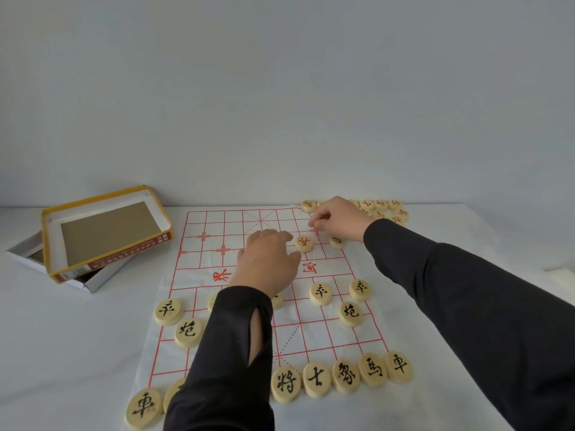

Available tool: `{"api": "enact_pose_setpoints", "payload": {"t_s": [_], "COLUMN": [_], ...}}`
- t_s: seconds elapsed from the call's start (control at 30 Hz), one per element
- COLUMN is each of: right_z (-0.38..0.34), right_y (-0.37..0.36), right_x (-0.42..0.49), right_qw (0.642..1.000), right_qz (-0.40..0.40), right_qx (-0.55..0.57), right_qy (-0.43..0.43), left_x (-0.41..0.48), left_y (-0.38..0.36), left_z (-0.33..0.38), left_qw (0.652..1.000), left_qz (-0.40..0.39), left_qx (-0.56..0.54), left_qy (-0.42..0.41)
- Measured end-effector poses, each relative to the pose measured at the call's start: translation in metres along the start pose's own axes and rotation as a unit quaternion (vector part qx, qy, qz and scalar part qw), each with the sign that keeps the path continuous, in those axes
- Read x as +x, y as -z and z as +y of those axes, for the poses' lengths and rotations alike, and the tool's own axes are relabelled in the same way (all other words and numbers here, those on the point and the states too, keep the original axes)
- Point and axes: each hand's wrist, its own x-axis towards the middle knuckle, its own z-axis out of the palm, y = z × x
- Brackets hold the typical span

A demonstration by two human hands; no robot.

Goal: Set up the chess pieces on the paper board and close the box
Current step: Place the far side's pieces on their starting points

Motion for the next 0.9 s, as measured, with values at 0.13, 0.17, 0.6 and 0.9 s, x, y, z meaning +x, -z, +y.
{"api": "enact_pose_setpoints", "payload": {"t_s": [0.13, 0.17, 0.6, 0.9], "right_z": [0.011, 0.016, 0.089, 0.085], "right_y": [0.014, 0.02, 0.054, 0.038], "right_x": [-0.005, -0.007, -0.034, -0.05], "right_qw": [0.998, 0.997, 0.982, 0.987], "right_qz": [0.062, 0.073, 0.112, 0.033], "right_qx": [0.014, 0.016, 0.048, -0.138], "right_qy": [-0.016, -0.023, -0.141, -0.07], "left_x": [-0.001, -0.001, -0.005, -0.005], "left_y": [-0.005, -0.008, -0.027, -0.023], "left_z": [0.006, 0.008, 0.035, 0.023], "left_qw": [1.0, 1.0, 0.995, 0.997], "left_qz": [-0.004, -0.003, -0.014, 0.002], "left_qx": [0.012, 0.014, 0.041, 0.036], "left_qy": [-0.019, -0.027, -0.092, -0.068]}}
